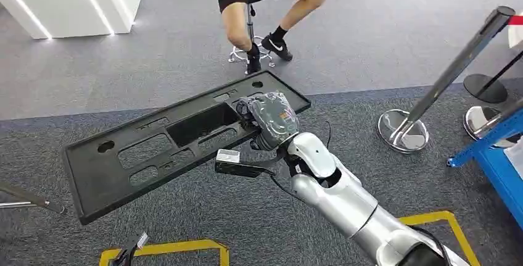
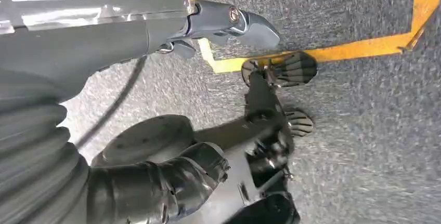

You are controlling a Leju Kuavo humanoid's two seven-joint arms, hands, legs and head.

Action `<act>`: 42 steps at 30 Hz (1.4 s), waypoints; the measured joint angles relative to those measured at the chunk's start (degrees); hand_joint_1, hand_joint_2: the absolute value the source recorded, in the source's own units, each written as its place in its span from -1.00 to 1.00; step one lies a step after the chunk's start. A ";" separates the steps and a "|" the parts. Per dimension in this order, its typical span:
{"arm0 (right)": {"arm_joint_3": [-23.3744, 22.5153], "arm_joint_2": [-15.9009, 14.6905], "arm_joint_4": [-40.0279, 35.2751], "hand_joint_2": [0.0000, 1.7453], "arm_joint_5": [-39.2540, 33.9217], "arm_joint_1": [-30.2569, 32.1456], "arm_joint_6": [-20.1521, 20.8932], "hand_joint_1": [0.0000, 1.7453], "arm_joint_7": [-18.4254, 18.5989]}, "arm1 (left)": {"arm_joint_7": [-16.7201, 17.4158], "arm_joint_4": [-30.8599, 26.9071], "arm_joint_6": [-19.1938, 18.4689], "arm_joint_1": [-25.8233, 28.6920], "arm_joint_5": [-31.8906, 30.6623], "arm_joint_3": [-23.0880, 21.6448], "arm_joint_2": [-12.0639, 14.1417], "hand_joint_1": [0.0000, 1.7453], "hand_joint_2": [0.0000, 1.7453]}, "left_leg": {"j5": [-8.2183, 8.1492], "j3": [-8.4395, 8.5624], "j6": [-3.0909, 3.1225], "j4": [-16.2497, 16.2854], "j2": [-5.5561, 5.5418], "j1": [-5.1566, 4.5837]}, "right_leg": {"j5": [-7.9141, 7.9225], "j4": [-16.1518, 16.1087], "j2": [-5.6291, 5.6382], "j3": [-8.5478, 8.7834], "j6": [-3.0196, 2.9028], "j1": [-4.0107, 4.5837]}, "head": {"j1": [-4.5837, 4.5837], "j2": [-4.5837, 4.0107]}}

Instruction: Take the parts from the cabinet and place them on the table.

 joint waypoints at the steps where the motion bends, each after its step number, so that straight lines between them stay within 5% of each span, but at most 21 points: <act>1: 0.02 0.00 0.00 1.00 0.00 -0.01 -0.02 1.00 0.00 | -0.02 0.00 0.00 -0.04 0.00 0.02 0.00 -1.00 1.00 | 0.11 -0.15 0.67 0.03 -0.86 0.01 | -0.08 -0.02 -0.50 0.07 0.26 0.06 | 0.00 0.00; 4: 0.07 0.39 -0.07 1.00 0.00 -0.11 -0.07 1.00 0.00 | 0.00 0.00 0.00 0.39 0.00 0.00 0.09 -1.00 1.00 | 0.27 -0.09 1.67 -0.41 -2.92 0.03 | -0.53 -0.25 -2.22 0.76 1.35 0.19 | 0.07 0.00; 6: 0.09 0.37 -0.07 1.00 0.00 -0.25 -0.13 1.00 -0.02 | 0.04 0.00 0.00 0.41 0.00 0.00 0.00 -1.00 1.00 | 0.58 0.22 2.54 -0.84 -4.03 0.53 | -3.02 3.46 3.67 -0.86 1.63 -0.36 | 0.09 0.00; 9: 0.09 0.33 0.18 1.00 0.02 0.38 -0.22 1.00 0.11 | -0.02 0.00 0.00 0.06 0.04 0.02 0.00 -1.00 1.00 | 0.52 0.19 2.86 -0.74 -6.33 0.36 | -8.34 16.75 5.73 -7.70 1.67 -0.20 | 0.09 0.00; 11: 0.11 0.28 0.28 1.00 0.02 0.90 -0.33 1.00 0.15 | -0.11 0.00 0.00 0.31 0.07 0.02 0.00 -1.00 1.00 | 0.44 0.19 2.92 -0.44 -7.99 0.23 | -6.27 16.77 5.78 -8.50 1.49 -0.21 | 0.09 0.00; 13: 0.15 0.28 0.28 1.00 0.15 0.93 -0.48 1.00 0.17 | -0.24 0.00 0.02 0.40 0.11 0.02 0.00 -1.00 1.00 | 0.11 0.20 2.72 0.18 -9.79 0.19 | -0.33 7.39 6.80 -4.62 0.91 -0.22 | 0.09 0.00; 14: 0.15 0.26 0.28 1.00 0.15 0.93 -0.61 1.00 0.20 | -0.35 0.00 0.02 0.42 0.11 0.02 0.00 -1.00 1.00 | -0.10 0.12 2.48 0.51 -10.47 0.24 | 1.58 2.77 9.20 -2.74 0.58 -0.31 | 0.11 0.00; 15: 0.15 0.22 0.35 1.00 0.15 1.05 -0.68 1.00 0.22 | -0.46 0.00 0.02 0.36 0.11 0.02 -0.13 -1.00 1.00 | -0.23 -0.37 2.18 0.85 -11.03 0.03 | 0.50 1.73 11.73 -2.24 0.33 -0.59 | -0.02 0.00; 19: 0.37 0.39 0.44 1.00 0.22 1.29 -0.70 1.00 0.26 | -0.35 0.02 0.00 1.23 0.11 0.07 -0.04 -1.00 1.00 | 0.31 -1.15 0.64 0.56 -13.93 0.82 | 0.87 0.71 9.04 -1.60 -0.16 -0.36 | 0.04 0.00; 22: 0.48 0.87 0.50 1.00 0.24 1.11 -0.50 1.00 0.22 | 0.72 0.04 0.00 1.11 -0.07 0.07 0.11 -1.00 1.00 | -3.26 -4.21 -0.33 6.68 -5.97 0.51 | 1.05 -0.04 6.62 -0.91 -0.95 -0.47 | -0.20 0.00; 25: 0.88 0.94 0.98 1.00 0.00 1.15 -0.33 1.00 0.20 | 1.64 0.04 0.13 0.89 0.02 0.07 0.11 -1.00 1.00 | -6.93 -10.13 -1.07 17.72 -4.75 1.08 | 0.66 0.05 3.81 -0.85 -1.09 -0.37 | -0.24 0.00; 26: 1.25 0.96 1.18 1.00 -0.09 1.14 -0.31 1.00 0.17 | 1.90 0.04 0.18 1.04 0.11 0.07 0.17 -1.00 1.00 | -5.81 -9.87 -1.21 17.00 -4.69 1.20 | 0.52 0.06 3.02 -0.78 -1.00 -0.37 | -0.24 0.00; 28: 1.49 1.22 1.29 1.00 -0.31 1.10 -0.11 1.00 0.04 | 2.38 0.04 0.15 1.11 0.15 0.07 0.37 -1.00 1.00 | -1.10 -5.25 -1.12 8.50 -3.93 1.26 | 0.13 0.15 1.49 -0.40 -0.68 -0.40 | -0.24 0.00; 29: 1.51 1.38 1.31 1.00 -0.37 0.98 -0.07 1.00 0.07 | 2.40 0.04 0.13 1.08 0.15 0.07 0.44 -1.00 1.00 | 1.08 -2.17 -0.92 3.11 -2.09 1.14 | -0.12 0.18 0.84 -0.04 -0.42 -0.35 | -0.24 0.00; 30: 1.60 1.44 1.40 1.00 -0.48 0.74 -0.07 1.00 0.07 | 2.47 0.04 0.09 0.92 0.15 0.07 0.44 -1.00 1.00 | -0.01 -0.83 -0.33 0.60 1.14 0.14 | -0.34 0.14 0.20 0.17 -0.11 0.05 | -0.24 0.00; 34: 2.49 1.71 1.55 1.00 -0.90 0.01 0.22 1.00 0.07 | 3.02 0.04 -0.37 1.08 0.26 0.07 0.55 -1.00 1.00 | 0.31 -1.22 1.40 0.35 -2.00 -0.09 | -0.76 -0.23 -2.23 0.85 1.09 0.39 | -0.13 0.00; 35: 2.51 1.84 1.57 1.00 -0.92 -0.17 0.28 1.00 0.07 | 3.23 0.07 -0.46 1.26 0.18 0.07 0.59 -1.00 1.00 | 0.69 -0.59 2.07 -0.40 -2.70 0.69 | -1.31 0.09 -1.56 0.66 1.61 0.07 | -0.11 0.00; 37: 2.80 1.84 1.68 1.00 -1.03 -0.49 0.31 1.00 0.07 | 3.39 0.04 -0.55 1.01 0.13 0.07 0.57 -1.00 1.00 | 0.79 -0.56 2.85 -0.50 -3.88 0.49 | -4.68 5.73 3.99 -1.49 1.51 -0.31 | -0.11 0.00; 39: 3.06 1.75 1.99 1.00 -1.05 -0.23 0.39 1.00 0.11 | 3.39 0.04 -0.57 0.73 0.13 0.07 0.59 -1.00 1.00 | 0.73 -0.59 3.04 -0.45 -5.57 0.38 | -8.43 14.86 5.59 -6.20 1.51 -0.22 | -0.09 0.00; 41: 3.37 1.66 2.45 1.00 -1.03 0.02 0.46 1.00 0.11 | 3.39 0.07 -0.57 0.86 0.13 0.07 0.59 -1.00 1.00 | 0.68 -0.60 3.09 -0.23 -7.26 0.21 | -7.95 17.76 5.77 -8.40 1.44 -0.22 | -0.11 0.00; 42: 3.45 1.66 2.49 1.00 -1.03 0.03 0.46 1.00 0.11 | 3.41 0.07 -0.57 0.93 0.13 0.07 0.59 -1.00 1.00 | 0.59 -0.61 3.06 0.02 -8.22 0.19 | -5.53 15.02 5.83 -7.54 1.26 -0.22 | -0.09 0.00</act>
